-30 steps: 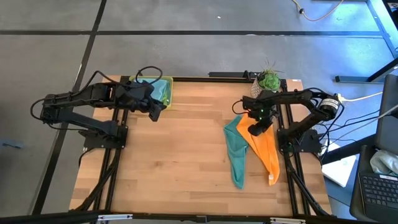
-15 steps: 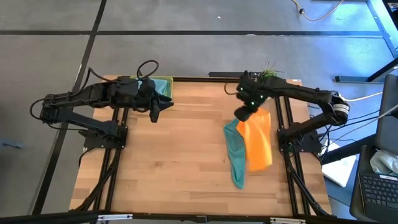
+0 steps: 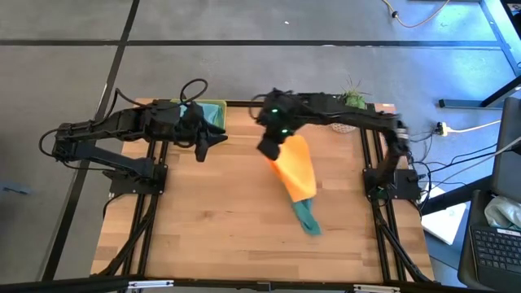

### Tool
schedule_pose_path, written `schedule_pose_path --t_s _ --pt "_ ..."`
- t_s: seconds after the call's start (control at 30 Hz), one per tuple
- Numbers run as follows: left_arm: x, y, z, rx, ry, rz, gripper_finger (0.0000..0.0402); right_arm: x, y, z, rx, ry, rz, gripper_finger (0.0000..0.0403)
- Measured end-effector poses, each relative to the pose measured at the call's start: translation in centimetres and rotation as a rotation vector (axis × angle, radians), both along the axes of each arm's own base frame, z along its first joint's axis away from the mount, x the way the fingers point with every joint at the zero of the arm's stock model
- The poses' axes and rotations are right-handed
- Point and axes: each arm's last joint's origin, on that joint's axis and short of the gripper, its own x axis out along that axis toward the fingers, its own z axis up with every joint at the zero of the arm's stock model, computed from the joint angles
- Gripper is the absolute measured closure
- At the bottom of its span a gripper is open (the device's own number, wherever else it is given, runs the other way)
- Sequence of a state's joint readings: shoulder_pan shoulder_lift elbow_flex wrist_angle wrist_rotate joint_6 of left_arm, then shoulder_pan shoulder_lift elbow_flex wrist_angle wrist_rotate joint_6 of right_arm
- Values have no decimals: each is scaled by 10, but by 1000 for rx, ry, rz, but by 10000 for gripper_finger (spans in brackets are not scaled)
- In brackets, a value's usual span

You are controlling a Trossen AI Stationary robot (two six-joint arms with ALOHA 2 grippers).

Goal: Fold microfiber towels
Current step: Fold the orange towel

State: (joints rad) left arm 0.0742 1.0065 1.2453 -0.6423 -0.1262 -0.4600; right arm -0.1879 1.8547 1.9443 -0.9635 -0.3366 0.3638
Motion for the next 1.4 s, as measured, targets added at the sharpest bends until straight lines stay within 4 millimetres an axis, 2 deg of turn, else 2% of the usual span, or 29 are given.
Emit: schedule_pose_path --t_s 0.1,0.17,0.23,0.33,0.43,0.67,0.87,1.1,1.4 --pt "-3 -1 1 -19 -8 -28 280 24 2 15 -55 -73 2 401" --pt "-5 -2 2 -53 -16 -47 280 31 -1 32 -132 -134 -35 401" --pt "-8 -3 3 -86 -17 -58 280 30 -6 50 -215 -191 -85 401" --pt "-12 -4 1 -111 5 -47 280 21 -14 68 -305 -267 -177 400" --pt "-16 -3 -3 -111 48 -8 280 13 -22 77 -315 -273 -258 399" --pt "-27 1 -19 -59 248 136 280 12 -20 80 -283 -293 -243 399" --pt "-27 4 -17 77 261 206 280 16 -8 84 -270 -353 -146 398" --pt "-7 5 -9 221 165 120 280 20 4 84 -205 -383 -44 397" --pt "24 4 -19 230 180 -32 280 21 8 85 -184 -392 -24 397"
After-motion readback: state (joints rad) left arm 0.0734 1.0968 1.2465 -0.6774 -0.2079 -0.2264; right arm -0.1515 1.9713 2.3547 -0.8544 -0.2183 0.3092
